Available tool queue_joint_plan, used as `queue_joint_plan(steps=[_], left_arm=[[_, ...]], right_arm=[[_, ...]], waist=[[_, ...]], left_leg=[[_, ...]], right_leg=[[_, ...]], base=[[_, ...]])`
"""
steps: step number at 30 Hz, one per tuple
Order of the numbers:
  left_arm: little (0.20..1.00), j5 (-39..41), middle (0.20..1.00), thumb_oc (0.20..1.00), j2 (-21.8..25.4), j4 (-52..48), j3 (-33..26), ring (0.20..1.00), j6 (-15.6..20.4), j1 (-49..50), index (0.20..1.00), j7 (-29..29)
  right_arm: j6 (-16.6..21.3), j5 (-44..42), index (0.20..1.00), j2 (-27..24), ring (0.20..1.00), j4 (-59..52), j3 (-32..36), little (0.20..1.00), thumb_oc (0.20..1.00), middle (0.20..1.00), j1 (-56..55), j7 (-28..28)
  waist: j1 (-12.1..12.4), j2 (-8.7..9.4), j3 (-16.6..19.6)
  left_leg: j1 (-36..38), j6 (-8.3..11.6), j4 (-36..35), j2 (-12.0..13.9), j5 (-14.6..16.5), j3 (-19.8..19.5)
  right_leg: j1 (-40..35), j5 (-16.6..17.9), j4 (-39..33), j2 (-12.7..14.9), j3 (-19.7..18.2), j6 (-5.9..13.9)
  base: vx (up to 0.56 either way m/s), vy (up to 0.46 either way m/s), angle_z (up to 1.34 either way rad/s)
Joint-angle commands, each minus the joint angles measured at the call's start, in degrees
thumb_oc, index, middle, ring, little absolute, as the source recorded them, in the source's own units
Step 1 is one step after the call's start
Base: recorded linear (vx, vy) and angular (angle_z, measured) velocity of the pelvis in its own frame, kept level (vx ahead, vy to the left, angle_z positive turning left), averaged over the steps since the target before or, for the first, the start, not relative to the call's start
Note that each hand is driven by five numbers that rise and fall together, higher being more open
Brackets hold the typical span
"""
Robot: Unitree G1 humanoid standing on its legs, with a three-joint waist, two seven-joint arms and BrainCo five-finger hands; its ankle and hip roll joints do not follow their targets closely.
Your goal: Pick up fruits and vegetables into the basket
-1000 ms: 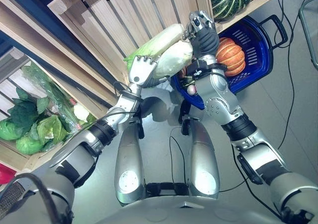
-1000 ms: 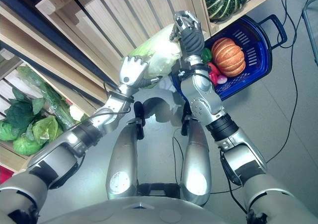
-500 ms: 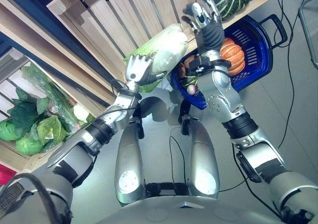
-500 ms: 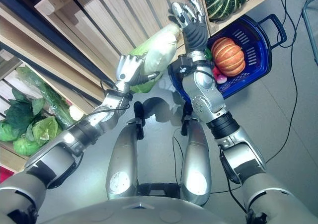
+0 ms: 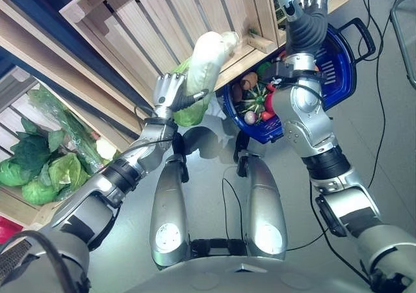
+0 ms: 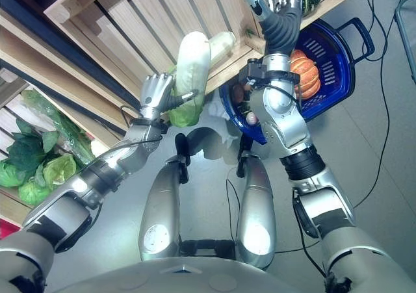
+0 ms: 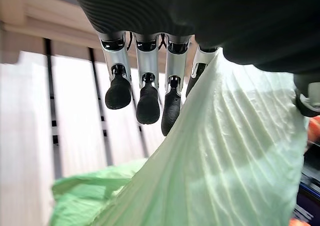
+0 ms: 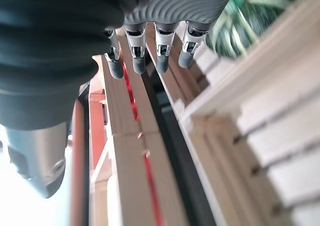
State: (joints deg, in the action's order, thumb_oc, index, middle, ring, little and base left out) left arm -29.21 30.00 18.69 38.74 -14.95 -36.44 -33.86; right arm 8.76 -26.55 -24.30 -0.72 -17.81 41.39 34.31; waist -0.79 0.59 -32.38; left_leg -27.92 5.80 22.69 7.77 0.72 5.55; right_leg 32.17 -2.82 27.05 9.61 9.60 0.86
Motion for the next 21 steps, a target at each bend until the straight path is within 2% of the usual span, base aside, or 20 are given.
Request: queue_joint_plan(steps=[1, 5, 9, 14, 21], left_arm=[[0.200, 0.41, 0.200, 0.200, 2.87, -7.53, -6.00, 0.200, 1.31, 0.37, 0.200, -5.34], [0.200, -1.23, 0.200, 0.200, 4.19, -8.64, -8.52, 0.200, 1.45, -1.05, 0.200, -4.44], [0.200, -2.82, 0.200, 0.200, 4.79, -9.59, -10.01, 0.200, 1.97, -3.24, 0.200, -3.37], [0.200, -5.49, 0.200, 0.200, 4.95, -10.16, -10.65, 0.200, 2.15, -5.81, 0.200, -2.37], [0.200, -9.25, 0.200, 0.200, 5.41, -11.20, -9.95, 0.200, 4.42, -9.41, 0.200, 0.75]], right_arm=[[-3.36, 3.33, 1.000, -3.28, 1.000, -6.32, 5.17, 1.000, 1.000, 1.000, 0.91, 1.06], [-7.33, 3.66, 1.000, -4.64, 1.000, -5.20, 4.43, 1.000, 1.000, 1.000, 0.88, -3.59], [-9.76, 3.48, 1.000, -5.06, 1.000, -4.85, 2.23, 1.000, 1.000, 1.000, 1.91, -8.90], [-10.96, 1.84, 1.000, -4.71, 1.000, -5.77, -0.09, 1.000, 1.000, 1.000, 2.86, -15.06], [-12.45, -4.19, 1.000, -2.72, 1.000, -8.99, -3.82, 1.000, 1.000, 1.000, 4.59, -23.60]], waist=[[-1.31, 0.20, 2.59], [-1.24, 0.84, 2.59], [-1.14, 0.82, 2.59], [-1.21, 0.72, 2.59], [-1.04, 0.61, 2.59]], left_leg=[[2.46, -2.81, 0.02, -2.61, 3.53, 4.37], [2.89, -2.72, 0.22, -2.55, 3.45, 4.43], [3.19, -2.65, 0.32, -2.58, 3.31, 4.34], [3.47, -2.46, 0.51, -2.72, 3.61, 4.12], [3.38, -2.41, 0.67, -2.92, 3.61, 3.78]], right_leg=[[-4.22, 0.07, -3.73, 0.89, 0.20, 4.81], [-4.94, -0.04, -3.69, 0.76, 0.38, 4.53], [-5.28, -0.33, -3.35, 0.72, 0.45, 4.21], [-5.55, -1.01, -2.84, 0.63, 0.23, 4.07], [-5.44, -1.35, -2.35, 0.58, -0.07, 3.93]], base=[[0.00, 0.000, 0.00], [0.00, -0.027, 0.00], [0.02, 0.001, 0.00], [0.01, 0.000, 0.00], [0.00, 0.000, 0.00]])
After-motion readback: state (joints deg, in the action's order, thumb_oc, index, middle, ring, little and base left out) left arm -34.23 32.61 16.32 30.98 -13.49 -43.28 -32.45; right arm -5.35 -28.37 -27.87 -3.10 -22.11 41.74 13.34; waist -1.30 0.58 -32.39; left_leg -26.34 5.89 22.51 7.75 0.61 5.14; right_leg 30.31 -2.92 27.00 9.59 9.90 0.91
